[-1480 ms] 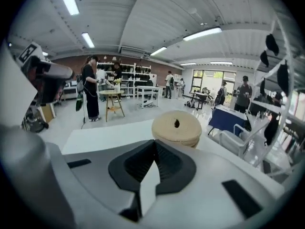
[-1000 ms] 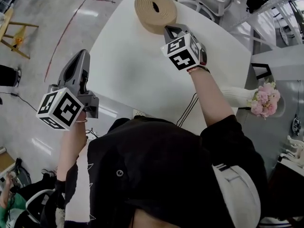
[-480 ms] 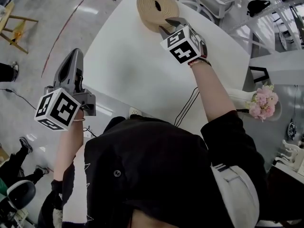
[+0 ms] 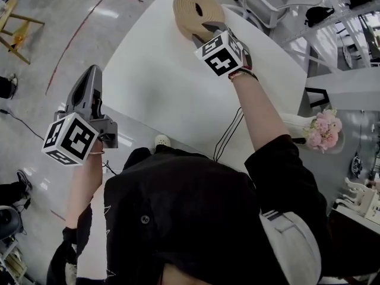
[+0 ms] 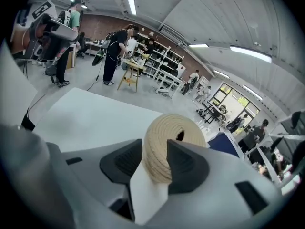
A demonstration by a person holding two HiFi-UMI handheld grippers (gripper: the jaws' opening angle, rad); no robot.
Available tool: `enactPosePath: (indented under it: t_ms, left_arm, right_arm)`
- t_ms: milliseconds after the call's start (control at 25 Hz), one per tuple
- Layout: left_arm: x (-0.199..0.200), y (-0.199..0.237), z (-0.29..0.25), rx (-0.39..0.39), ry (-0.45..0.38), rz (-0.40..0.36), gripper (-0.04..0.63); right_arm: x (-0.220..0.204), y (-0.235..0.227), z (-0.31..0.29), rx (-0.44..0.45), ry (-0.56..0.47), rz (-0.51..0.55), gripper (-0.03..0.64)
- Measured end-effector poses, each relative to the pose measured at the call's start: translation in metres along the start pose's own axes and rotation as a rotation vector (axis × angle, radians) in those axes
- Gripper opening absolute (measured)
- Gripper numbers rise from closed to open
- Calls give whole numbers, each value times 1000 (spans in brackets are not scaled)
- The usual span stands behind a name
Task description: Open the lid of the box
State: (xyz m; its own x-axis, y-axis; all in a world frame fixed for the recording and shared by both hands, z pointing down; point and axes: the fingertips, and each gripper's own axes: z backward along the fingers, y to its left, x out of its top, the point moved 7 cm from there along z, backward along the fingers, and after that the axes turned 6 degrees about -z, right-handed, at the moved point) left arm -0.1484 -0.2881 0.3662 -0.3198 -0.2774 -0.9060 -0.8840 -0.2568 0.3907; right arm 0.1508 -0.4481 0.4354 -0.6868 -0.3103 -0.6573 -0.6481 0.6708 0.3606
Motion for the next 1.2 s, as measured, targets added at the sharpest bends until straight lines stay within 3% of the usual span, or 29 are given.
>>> enactPosePath:
  t_ms: [560, 960, 1200]
  left_arm:
    - [-5, -1, 14, 9, -16, 19, 9]
    - [-1, -1, 17, 13, -31, 18, 9]
    - [-2, 0, 17, 3, -25, 25, 9]
  right_arm:
    - [-13, 5, -13, 17, 72, 18, 222]
    - [-14, 3, -27, -33, 57, -7, 216]
    - [-18, 9, -31, -107, 80, 177, 167]
